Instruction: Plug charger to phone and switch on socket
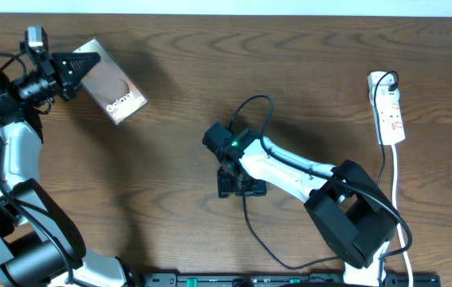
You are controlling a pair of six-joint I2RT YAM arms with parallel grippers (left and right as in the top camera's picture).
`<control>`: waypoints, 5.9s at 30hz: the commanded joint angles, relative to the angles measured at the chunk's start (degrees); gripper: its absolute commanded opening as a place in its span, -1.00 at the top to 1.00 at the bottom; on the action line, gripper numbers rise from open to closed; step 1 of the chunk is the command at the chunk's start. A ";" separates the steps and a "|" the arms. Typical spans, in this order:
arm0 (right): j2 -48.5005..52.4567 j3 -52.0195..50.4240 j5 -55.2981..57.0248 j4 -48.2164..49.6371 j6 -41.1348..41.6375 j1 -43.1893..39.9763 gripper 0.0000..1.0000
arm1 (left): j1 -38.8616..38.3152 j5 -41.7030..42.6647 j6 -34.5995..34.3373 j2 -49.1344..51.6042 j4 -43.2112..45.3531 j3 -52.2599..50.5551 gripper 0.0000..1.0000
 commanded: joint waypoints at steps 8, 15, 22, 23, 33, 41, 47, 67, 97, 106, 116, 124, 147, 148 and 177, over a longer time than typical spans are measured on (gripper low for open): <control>-0.28 -0.50 0.59 0.39 0.61 0.28 -0.14 | 0.20 1.60 0.59 -0.13 0.33 0.52 0.85; -0.28 -0.50 0.76 0.55 0.61 0.17 0.19 | 0.20 1.60 0.57 -0.13 0.33 0.52 0.85; -0.28 -0.50 1.01 0.76 0.66 0.17 0.48 | 0.20 1.60 0.57 -0.13 0.33 0.52 0.85; -0.28 -0.50 1.03 0.85 0.63 0.17 0.49 | 0.20 1.60 0.57 -0.13 0.33 0.52 0.85; -0.28 -0.50 1.03 1.03 0.66 0.13 0.76 | 0.20 1.60 0.57 -0.13 0.33 0.52 0.85; -0.28 -0.50 1.03 1.01 0.63 0.13 0.89 | 0.20 1.60 0.57 -0.13 0.33 0.52 0.85; -0.28 -0.50 1.03 1.01 0.63 0.13 0.98 | 0.20 1.60 0.57 -0.13 0.33 0.52 0.85; -0.28 -0.50 -0.39 -3.43 1.29 -0.20 0.98 | 0.20 1.62 0.57 -0.13 0.33 0.52 0.85; -0.28 -1.44 -1.53 -1.46 1.07 -1.20 0.98 | 0.20 1.60 0.57 -0.13 0.33 0.52 0.85; -0.76 0.63 -36.59 12.37 -18.43 -7.21 0.98 | 0.20 1.60 0.57 -0.13 0.33 0.52 0.85; -0.76 0.68 -74.03 33.48 -25.59 -11.50 0.98 | -0.04 1.60 0.59 -0.13 0.33 0.52 0.86; -0.76 0.68 -82.90 45.46 -24.48 -11.39 0.98 | -2.58 1.62 2.54 -0.13 0.37 0.52 0.85; -0.76 0.68 -76.37 72.76 -4.74 -11.45 0.98 | -9.64 1.62 4.90 -0.13 0.83 0.52 0.85; -0.76 0.68 -76.37 72.76 -4.72 -11.50 0.98 | -9.92 1.62 4.90 -0.13 0.81 0.52 0.85; -0.74 0.68 -72.17 72.81 -2.97 -13.60 0.98 | -12.79 1.62 6.29 -0.13 2.29 0.52 0.85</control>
